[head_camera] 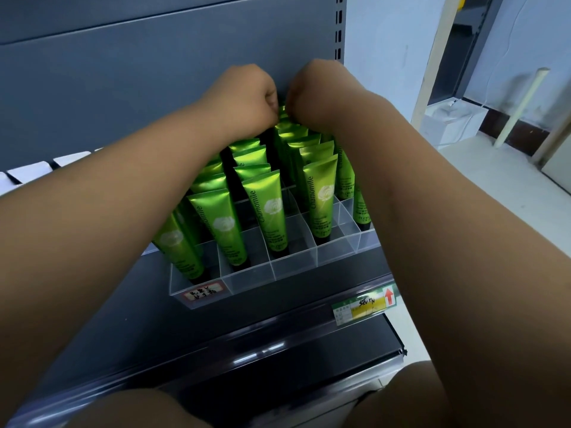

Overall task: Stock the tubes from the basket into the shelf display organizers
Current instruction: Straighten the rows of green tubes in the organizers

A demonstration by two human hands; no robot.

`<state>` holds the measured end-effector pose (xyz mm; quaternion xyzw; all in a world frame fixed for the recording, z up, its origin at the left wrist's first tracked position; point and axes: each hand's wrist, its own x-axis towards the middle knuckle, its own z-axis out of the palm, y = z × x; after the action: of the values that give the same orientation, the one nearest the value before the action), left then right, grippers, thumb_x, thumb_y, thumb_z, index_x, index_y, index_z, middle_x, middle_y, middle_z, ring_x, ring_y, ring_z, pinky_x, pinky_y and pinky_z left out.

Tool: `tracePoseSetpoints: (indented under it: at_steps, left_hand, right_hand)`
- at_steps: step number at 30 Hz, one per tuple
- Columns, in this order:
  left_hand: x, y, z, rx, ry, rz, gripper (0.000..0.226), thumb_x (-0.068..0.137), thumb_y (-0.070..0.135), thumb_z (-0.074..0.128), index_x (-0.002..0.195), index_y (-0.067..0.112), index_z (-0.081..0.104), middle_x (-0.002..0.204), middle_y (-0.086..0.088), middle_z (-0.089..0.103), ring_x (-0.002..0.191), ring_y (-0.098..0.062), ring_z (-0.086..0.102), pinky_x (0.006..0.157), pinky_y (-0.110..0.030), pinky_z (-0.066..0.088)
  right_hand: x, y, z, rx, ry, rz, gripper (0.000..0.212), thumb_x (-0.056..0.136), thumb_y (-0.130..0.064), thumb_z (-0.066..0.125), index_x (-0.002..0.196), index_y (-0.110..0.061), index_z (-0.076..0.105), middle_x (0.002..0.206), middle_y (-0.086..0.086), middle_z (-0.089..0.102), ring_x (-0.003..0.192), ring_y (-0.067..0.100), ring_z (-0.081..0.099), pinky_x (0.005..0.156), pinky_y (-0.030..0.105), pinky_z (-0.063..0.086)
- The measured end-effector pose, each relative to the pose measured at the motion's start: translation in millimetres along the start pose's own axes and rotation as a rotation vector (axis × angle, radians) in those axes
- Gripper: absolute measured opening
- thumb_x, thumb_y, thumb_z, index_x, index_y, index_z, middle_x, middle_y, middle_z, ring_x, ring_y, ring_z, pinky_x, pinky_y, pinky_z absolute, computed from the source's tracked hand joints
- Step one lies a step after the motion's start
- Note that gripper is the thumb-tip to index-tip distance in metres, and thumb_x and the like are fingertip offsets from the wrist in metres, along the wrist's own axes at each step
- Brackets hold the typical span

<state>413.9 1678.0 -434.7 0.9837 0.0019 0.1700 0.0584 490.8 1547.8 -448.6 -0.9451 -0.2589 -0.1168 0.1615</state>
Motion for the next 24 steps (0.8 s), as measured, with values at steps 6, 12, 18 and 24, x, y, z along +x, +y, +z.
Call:
tracePoseSetpoints:
  at_steps: [6,12,18,24]
  left_hand:
    - [-16.5,1.1,-11.0,0.033,0.094,-0.058,0.021,0.085,0.031,0.060,0.095,0.017,0.073,0.098,-0.010,0.074,0.098,-0.036,0.067,0.082,-0.044,0.056]
    - [-64.7,15.5,-21.2,0.148,0.269,-0.127,0.049,0.095,0.054,0.043,0.094,0.010,0.065,0.099,-0.021,0.068,0.097,-0.044,0.062,0.087,-0.049,0.048]
    - [-114.2,34.9,-18.7,0.121,0.276,-0.251,0.066,0.100,0.056,0.033,0.131,0.004,0.060,0.136,-0.019,0.061,0.134,-0.041,0.048,0.116,-0.056,0.033]
    - [-143.0,62.8,-8.1,0.121,0.300,-0.176,0.062,0.101,0.056,0.035,0.119,0.006,0.065,0.129,-0.014,0.067,0.138,-0.036,0.047,0.115,-0.056,0.034]
  right_hand:
    - [-31.1,-12.7,-23.0,0.081,0.065,-0.091,0.040,0.073,-0.027,0.049,0.104,-0.021,0.072,0.107,0.005,0.071,0.101,0.032,0.065,0.085,0.040,0.057]
    - [-74.4,-23.0,-35.9,0.122,0.190,-0.156,0.048,0.096,-0.043,0.047,0.133,-0.014,0.056,0.130,0.012,0.061,0.121,0.035,0.056,0.094,0.046,0.051]
    - [-137.8,-26.1,-34.2,0.243,0.270,-0.096,0.054,0.104,-0.046,0.042,0.146,-0.013,0.050,0.145,0.007,0.054,0.141,0.027,0.042,0.109,0.040,0.041]
    - [-194.8,-0.7,-14.8,0.334,0.271,-0.041,0.051,0.105,-0.039,0.044,0.148,-0.012,0.048,0.153,0.003,0.048,0.148,0.021,0.032,0.119,0.039,0.032]
